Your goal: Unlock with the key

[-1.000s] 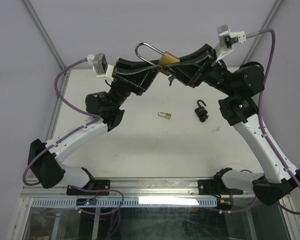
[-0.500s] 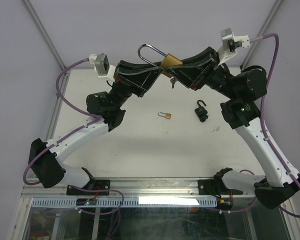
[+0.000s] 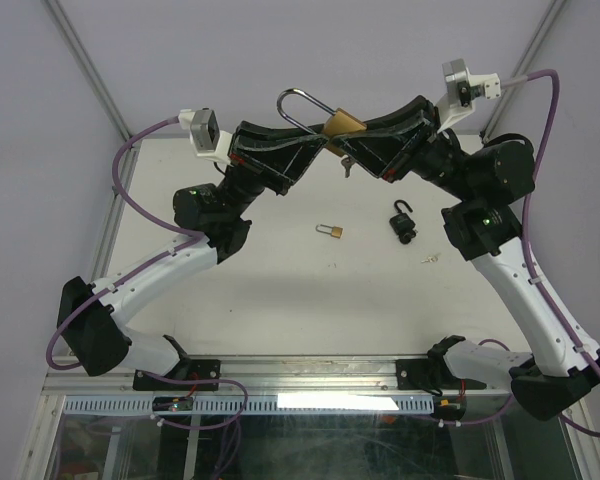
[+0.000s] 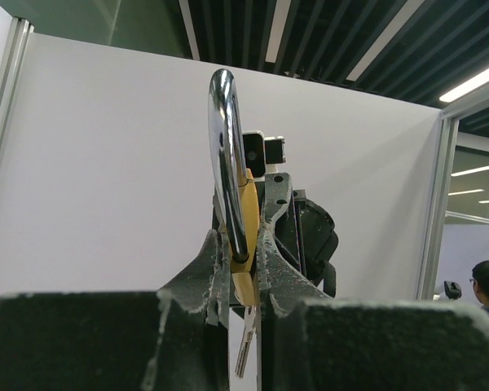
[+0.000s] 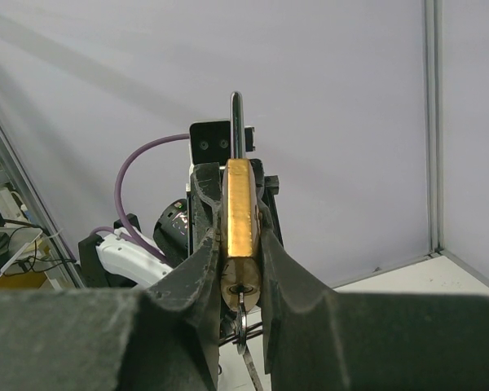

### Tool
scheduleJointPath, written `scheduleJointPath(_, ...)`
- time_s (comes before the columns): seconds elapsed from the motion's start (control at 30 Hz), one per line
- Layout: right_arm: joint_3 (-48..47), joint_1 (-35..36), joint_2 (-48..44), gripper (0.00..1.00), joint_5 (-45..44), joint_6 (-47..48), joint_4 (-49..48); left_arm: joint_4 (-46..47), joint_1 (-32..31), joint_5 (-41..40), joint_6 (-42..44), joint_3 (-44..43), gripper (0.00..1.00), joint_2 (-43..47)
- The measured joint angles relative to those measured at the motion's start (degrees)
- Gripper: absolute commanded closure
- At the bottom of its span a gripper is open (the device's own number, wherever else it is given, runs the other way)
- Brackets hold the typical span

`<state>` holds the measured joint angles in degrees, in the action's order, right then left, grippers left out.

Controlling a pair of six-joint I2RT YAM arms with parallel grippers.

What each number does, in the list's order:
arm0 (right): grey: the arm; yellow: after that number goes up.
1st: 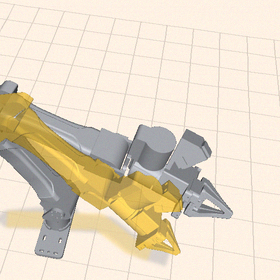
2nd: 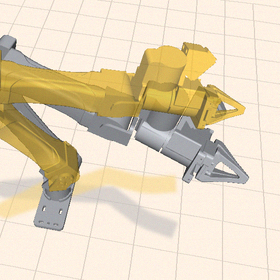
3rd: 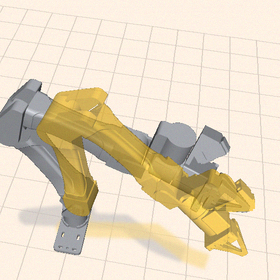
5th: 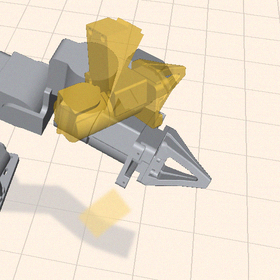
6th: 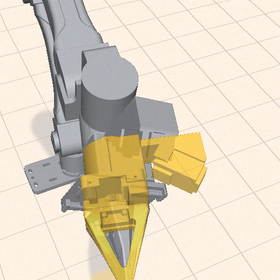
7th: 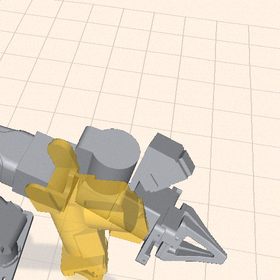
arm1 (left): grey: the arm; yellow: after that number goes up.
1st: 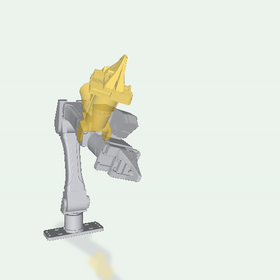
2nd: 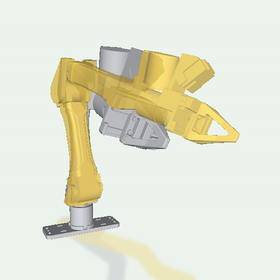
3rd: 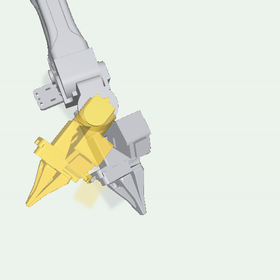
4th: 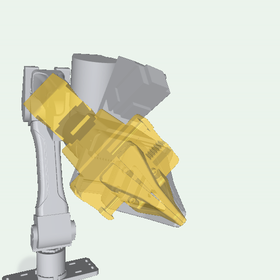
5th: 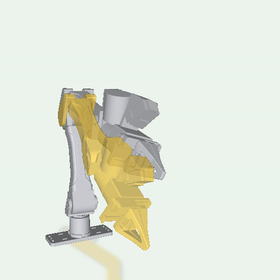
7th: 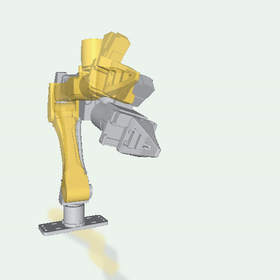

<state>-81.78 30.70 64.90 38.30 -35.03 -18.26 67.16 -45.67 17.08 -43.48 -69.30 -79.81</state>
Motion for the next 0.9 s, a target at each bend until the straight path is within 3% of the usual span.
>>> scheduleJointPath(0.1, 0.0, 0.0, 0.1, 0.86, -0.1, 0.0, -0.1, 0.0, 0.2, 0.0, 0.0, 0.0, 1.00, 0.0)
scheduleJointPath(0.13, 0.0, 0.0, 0.1, 0.40, -0.1, 0.0, -0.1, 0.0, 0.4, 0.1, 0.0, 0.0, 1.00, 0.0)
scheduleJointPath(0.17, 0.0, 0.0, 0.1, 0.30, -0.1, 0.0, -0.1, 0.1, 0.4, 0.2, 0.0, 0.0, 1.00, 0.0)
scheduleJointPath(0.47, 0.1, -0.2, 0.2, 0.28, -0.6, 2.2, 2.1, 2.4, 1.9, 1.0, 1.6, 0.0, 1.00, 0.0)
scheduleJointPath(0.6, 0.2, -0.5, 0.2, 0.09, -0.5, 2.5, 2.4, 2.7, 2.3, 1.3, 1.6, 0.0, 1.00, 0.1)
scheduleJointPath(0.8, -2.9, -2.9, 0.8, 0.09, -0.3, 3.1, 6.9, 2.7, 3.4, 1.7, 2.0, 1.0, 1.00, 1.4)
scheduleJointPath(0.83, -4.5, -3.1, 1.2, 0.12, -0.3, 3.1, 7.7, 2.7, 3.4, 1.7, 2.0, 1.2, 1.00, 1.7)
scheduleJointPath(0.87, -6.2, -3.1, 1.9, 0.22, -0.3, 3.1, 8.0, 2.7, 3.4, 1.7, 2.1, 1.4, 1.00, 2.0)
scheduleJointPath(0.9, -7.6, -3.1, 2.4, 0.24, 0.1, 3.3, 7.9, 2.7, 3.5, 1.7, 2.1, 1.6, 1.00, 2.3)
